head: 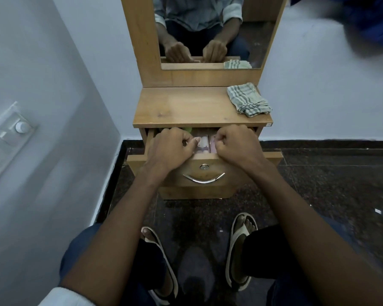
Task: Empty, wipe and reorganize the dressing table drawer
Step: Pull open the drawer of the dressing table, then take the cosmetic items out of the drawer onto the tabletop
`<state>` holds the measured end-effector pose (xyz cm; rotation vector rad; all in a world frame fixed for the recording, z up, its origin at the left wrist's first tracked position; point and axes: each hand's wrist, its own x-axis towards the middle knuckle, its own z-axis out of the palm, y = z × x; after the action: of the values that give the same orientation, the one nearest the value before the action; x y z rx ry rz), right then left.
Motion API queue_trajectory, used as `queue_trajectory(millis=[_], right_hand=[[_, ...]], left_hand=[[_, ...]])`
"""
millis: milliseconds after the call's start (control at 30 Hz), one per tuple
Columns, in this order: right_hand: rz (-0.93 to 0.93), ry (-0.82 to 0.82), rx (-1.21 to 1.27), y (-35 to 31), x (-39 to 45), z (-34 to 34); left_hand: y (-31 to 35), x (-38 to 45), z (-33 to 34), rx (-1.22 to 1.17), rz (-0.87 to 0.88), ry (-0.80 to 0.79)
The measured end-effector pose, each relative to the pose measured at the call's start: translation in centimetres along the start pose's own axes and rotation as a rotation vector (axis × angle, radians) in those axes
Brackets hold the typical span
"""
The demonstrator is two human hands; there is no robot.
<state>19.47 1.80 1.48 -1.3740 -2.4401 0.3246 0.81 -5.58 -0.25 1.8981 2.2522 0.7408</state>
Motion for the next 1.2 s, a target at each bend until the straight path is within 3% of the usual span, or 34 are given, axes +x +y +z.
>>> queue_trajectory(millis=[200,333,467,533,700,1033,1100,1200], right_hand=[[-0.005,-0.252,-0.044,0.1,-0.2,-0.5],[0.027,-0.426,0.043,-0.1,0.2,-0.8],[0.011,-0.280,-0.023,0.3,0.2,-0.3],[0.011,-0.266,-0.033,0.6,0.2,0.2],[0.039,-0.211,-0.081,1.3,0.2,0.6],[0.161,-0.126,-0.053,2.7,-0.3,1.4],[0.176,-0.114,-0.021,3.2,-0.5,1.4],[0.185,-0.131,0.019,3.6,-0.6,1.2]], left_hand=[[1.1,1.1,-0.2,-0.003,-0.048,-0.305],[1.4,1.0,-0.4,-0.137,-0.117,-0.623],[1.6,0.7,-0.4,-0.182,-0.156,-0.754],[1.6,0.7,-0.3,-0.186,-0.161,-0.772],[2.5,0.3,-0.4,-0.275,-0.201,-1.011],[3.2,0.3,0.1,-0.234,-0.187,-1.123],[3.0,0.5,0.4,-0.253,-0.152,-1.069],[2.8,0.8,0.8,-0.269,-0.063,-0.859]])
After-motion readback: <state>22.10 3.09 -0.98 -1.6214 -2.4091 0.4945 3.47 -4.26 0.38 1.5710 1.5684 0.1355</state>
